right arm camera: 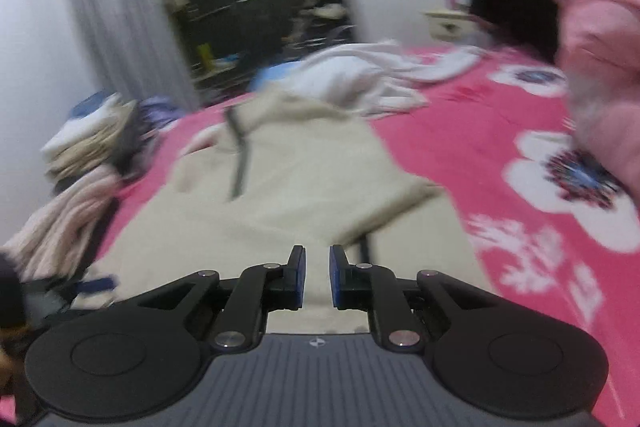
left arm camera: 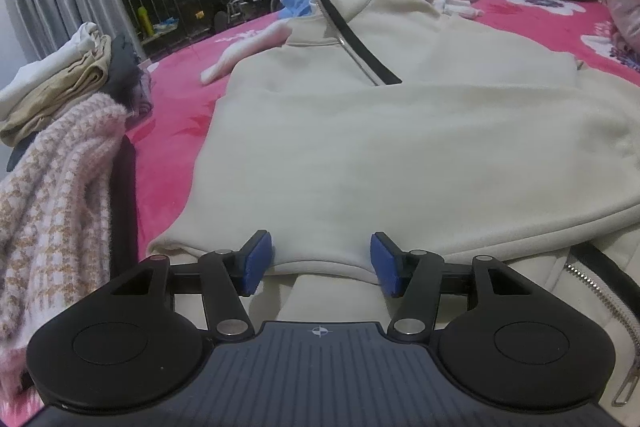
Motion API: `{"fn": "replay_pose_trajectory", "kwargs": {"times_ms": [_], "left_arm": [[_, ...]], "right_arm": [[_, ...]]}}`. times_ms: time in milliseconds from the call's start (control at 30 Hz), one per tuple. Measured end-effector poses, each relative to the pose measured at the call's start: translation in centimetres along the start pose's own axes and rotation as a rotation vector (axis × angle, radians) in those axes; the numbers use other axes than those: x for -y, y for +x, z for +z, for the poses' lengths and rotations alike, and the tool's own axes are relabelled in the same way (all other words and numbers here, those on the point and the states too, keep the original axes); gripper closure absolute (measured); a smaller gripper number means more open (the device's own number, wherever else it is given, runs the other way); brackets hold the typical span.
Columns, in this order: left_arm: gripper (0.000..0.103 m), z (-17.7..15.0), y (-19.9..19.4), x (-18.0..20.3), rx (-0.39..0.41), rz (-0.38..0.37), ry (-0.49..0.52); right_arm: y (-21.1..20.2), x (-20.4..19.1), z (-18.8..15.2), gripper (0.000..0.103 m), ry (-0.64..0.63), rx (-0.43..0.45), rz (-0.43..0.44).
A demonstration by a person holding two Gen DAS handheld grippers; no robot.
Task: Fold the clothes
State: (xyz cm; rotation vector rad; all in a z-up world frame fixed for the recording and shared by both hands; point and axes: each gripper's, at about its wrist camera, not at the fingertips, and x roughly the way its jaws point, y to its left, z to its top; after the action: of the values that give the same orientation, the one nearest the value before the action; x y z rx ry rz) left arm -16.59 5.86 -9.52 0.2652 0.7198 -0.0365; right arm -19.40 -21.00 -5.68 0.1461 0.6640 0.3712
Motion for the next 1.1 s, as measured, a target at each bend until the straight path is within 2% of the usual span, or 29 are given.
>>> {"fn": "replay_pose_trajectory", "kwargs": {"times_ms": [33, 100, 133, 267, 433, 533, 633, 767, 900, 967, 1100], "left_arm": [[0.048, 0.0, -0.1, 0.0, -0.001, 0.002, 0.001], [0.048, 0.0, -0.3, 0.0, -0.004, 0.003, 0.010], [0.047, 0.0, -0.5, 0.0, -0.005, 0.003, 0.016], [0.047, 0.3, -1.9, -0.2, -0.004, 0.007, 0.034], [0.047, 1.3, -4.2, -0.9, 0.066, -0.006, 0.036], [0.047, 2.4, -3.9, -1.2, 0.075, -0.007, 0.021], [0.047, 3.7, -2.4, -1.6, 0.052, 0.008, -0.005], [0.047, 6.5, -0.7, -2.8, 0.046, 0.008, -0.054], [0.047, 10.2, 1.7, -4.3, 0.052, -0.042, -0.087], [0.047, 12.0, 3.3, -5.2, 0.063, -0.090, -0.110], [0.043, 15.0, 6.7, -6.6, 0.095, -0.200, -0.149]], "right_arm": [[0.9, -0.4, -0.5, 0.089, -0.017, -0.038, 0.000], [3.8, -0.4, -2.0, 0.089, -0.026, -0.167, -0.030], [4.6, -0.2, -2.8, 0.092, -0.021, -0.181, -0.036], [4.3, 0.5, -2.5, 0.093, 0.014, -0.181, -0.018], [4.1, 0.3, -3.1, 0.093, 0.005, -0.171, -0.024], [4.0, 0.1, -3.1, 0.093, -0.001, -0.170, -0.024], [3.9, 0.2, -3.0, 0.093, 0.003, -0.170, -0.020], [3.8, 0.7, -2.8, 0.093, 0.041, -0.181, -0.001], [3.5, 1.7, -0.9, 0.087, 0.109, -0.204, 0.067], [3.1, 2.0, 0.8, 0.087, 0.120, -0.182, 0.126], [4.2, 1.7, 6.0, 0.086, 0.059, -0.138, 0.213]]}}
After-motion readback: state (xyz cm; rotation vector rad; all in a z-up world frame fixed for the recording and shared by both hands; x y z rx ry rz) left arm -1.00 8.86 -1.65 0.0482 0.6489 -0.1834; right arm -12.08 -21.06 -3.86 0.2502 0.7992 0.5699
